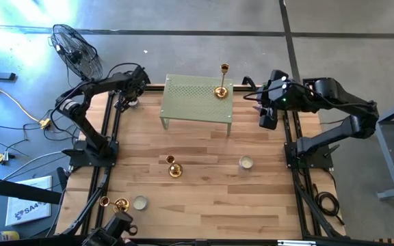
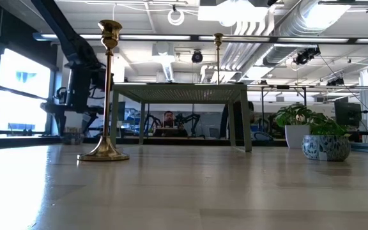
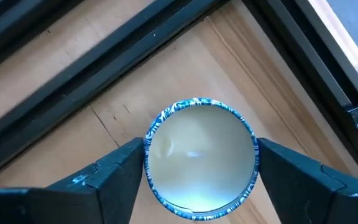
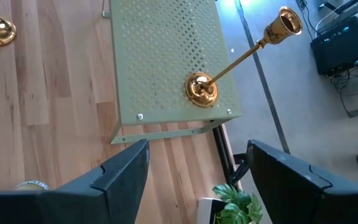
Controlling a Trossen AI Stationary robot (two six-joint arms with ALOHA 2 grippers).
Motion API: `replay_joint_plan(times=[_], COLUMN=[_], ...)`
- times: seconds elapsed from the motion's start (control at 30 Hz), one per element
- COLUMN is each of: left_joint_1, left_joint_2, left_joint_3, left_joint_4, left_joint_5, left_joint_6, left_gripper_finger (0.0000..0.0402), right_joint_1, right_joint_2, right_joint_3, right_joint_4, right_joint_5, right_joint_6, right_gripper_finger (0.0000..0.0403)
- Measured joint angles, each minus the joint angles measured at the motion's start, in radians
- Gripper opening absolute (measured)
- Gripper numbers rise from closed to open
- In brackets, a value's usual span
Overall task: Stock candles and holders on shelf
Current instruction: Put the dark blue scented candle on the shelf
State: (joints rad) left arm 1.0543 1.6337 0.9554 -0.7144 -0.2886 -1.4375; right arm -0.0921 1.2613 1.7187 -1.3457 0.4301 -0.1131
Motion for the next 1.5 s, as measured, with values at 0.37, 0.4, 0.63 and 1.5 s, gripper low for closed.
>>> replay_joint_plan(times=[0.37,0.4,0.63,1.5], left_joint_1=[0.0,0.0,-0.01,-0.031], left_joint_2=[0.024,0.03,0.034,-0.02], left_joint_3=[-0.001,-0.001,-0.001,-0.009], left_joint_4=[0.029,0.035,0.04,0.037], left_joint_5=[0.049,0.059,0.032,0.099], left_joint_6=[0.033,0.037,0.019,0.244], left_gripper_finger=[0.0303,0.0304,0.0304,0.0303], right_joint_1=[0.0,0.0,0.0,0.0], right_joint_2=[0.0,0.0,0.0,0.0], right_joint_3=[0.0,0.0,0.0,0.0], right_joint_4=[-0.003,-0.003,-0.006,-0.011], right_joint_5=[-0.021,-0.021,-0.021,-0.022], right_joint_6=[0.0,0.0,0.001,-0.022], right_gripper_finger=[0.0264,0.0264,0.0264,0.0264])
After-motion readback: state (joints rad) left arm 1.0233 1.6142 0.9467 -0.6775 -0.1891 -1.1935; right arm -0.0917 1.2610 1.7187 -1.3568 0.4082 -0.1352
